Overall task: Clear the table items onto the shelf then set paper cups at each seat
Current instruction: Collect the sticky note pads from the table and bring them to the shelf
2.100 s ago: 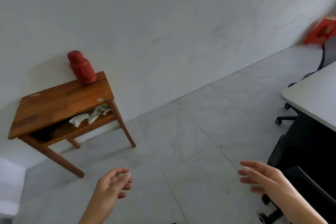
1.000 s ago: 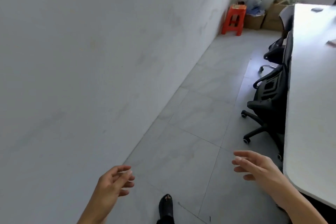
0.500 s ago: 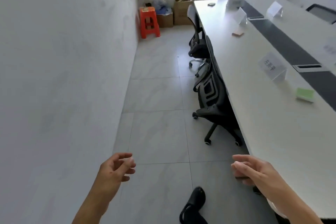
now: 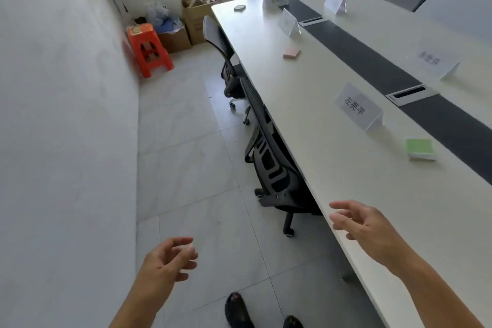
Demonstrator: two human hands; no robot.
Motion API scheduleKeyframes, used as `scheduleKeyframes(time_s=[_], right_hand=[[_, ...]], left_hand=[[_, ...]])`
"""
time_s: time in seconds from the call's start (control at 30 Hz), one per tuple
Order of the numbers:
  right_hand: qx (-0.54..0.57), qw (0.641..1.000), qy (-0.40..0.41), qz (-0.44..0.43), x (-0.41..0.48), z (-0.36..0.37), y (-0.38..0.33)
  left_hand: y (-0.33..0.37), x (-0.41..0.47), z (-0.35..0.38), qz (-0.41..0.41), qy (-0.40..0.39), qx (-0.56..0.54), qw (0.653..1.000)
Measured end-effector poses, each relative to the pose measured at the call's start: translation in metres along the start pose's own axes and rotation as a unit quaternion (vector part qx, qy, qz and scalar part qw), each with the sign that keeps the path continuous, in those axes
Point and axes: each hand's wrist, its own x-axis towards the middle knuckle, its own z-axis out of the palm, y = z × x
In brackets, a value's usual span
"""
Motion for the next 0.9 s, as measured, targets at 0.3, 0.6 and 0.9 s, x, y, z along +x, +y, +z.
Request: scheduleKeyframes(time_s=[0.3, 0.6, 0.9], right_hand=[[0.028, 0.979, 0.124, 0.16, 0.076, -0.024, 0.021], [0.088, 0.943, 0.223, 0.231, 0.123, -0.066, 0.02], [0.001, 0.906, 0.294, 0.305, 0.214, -0.171, 0.099]], left_hand=[[0.105, 0.183, 0.043, 0.05, -0.135, 0.041, 0.989], [0.225, 0.279, 0.159, 0.129, -0.314, 0.137, 0.931], [0.234, 0.307, 0.234, 0.111, -0.325, 0.255, 0.904]])
